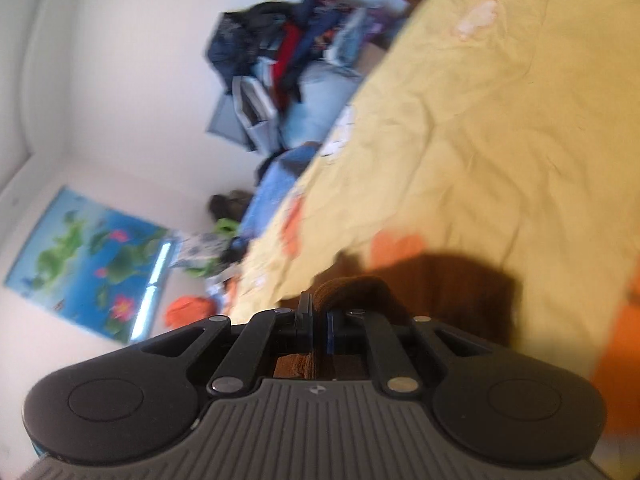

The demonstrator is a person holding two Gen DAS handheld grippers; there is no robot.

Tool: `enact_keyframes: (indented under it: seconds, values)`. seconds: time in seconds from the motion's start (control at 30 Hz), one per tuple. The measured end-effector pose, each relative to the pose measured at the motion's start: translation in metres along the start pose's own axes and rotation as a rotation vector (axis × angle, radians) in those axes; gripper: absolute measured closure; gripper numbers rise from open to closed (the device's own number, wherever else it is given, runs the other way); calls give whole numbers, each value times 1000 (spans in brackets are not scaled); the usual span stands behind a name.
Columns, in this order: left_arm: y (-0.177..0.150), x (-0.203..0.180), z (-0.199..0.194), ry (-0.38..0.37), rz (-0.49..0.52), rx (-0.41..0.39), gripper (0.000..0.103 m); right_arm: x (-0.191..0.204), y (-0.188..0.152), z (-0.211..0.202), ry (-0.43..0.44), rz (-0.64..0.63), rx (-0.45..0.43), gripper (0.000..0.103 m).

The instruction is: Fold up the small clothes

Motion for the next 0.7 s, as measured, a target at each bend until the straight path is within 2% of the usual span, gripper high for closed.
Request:
enact_keyframes:
  seconds: [0.07, 0.1, 0.13, 0.2, 0.23, 0.27, 0.3, 0.37, 0.4, 0.43, 0.5, 0.57, 0.63, 0.7]
  values:
    - [2, 15, 18, 52, -41, -3, 98, -13, 6, 22, -28, 30, 10, 85]
    - [4, 20, 24, 59, -65, -5, 97, -18, 5, 30, -35, 51, 7, 78]
    - [5, 25, 26, 49, -97, 3, 96, -24, 5, 33, -44, 66, -11, 55]
    - [6, 36, 21, 15, -190, -1, 88, -29, 9, 29, -35, 84, -83, 21]
    - [7, 41, 14, 6, -233, -29, 84, -28, 13, 22, -12, 91, -131, 17]
    - [9, 44, 1, 15, -249, -66, 68, -26, 14, 15, 4, 98, -159, 16]
    - [10, 46, -13, 27, -243, -96, 33, -22, 14, 7, 16, 95, -163, 16]
    - [12, 50, -47, 25, -227, -187, 0, -14, 5, -11, 33, 44, -149, 16]
    - [9, 54, -67, 20, -219, -242, 0, -10, -4, -23, 26, 2, -138, 15]
    - [1, 57, -83, 26, -211, -262, 0, -6, -15, -34, 12, -45, -126, 11]
    - [-26, 70, -109, 47, -221, -245, 0, -7, -40, -59, -42, -130, -107, 7]
    - [-61, 87, -123, 81, -279, -213, 0, -16, -65, -79, -120, -191, -79, 6]
    - [-94, 94, -133, 65, -341, -179, 0, -31, -91, -94, -181, -198, -48, 6]
    - [-121, 92, -131, 43, -390, -146, 0, -45, -116, -97, -199, -156, 6, 8]
Point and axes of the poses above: each gripper's, at about its wrist camera, not at the fingertips, and z roughly the way its jaws point, x to its left, y to its top, the point moved 10 cm from there along z, roughly the way its jaws point, and after that the axes turned 1 degree about z, right-handed, at the moved point
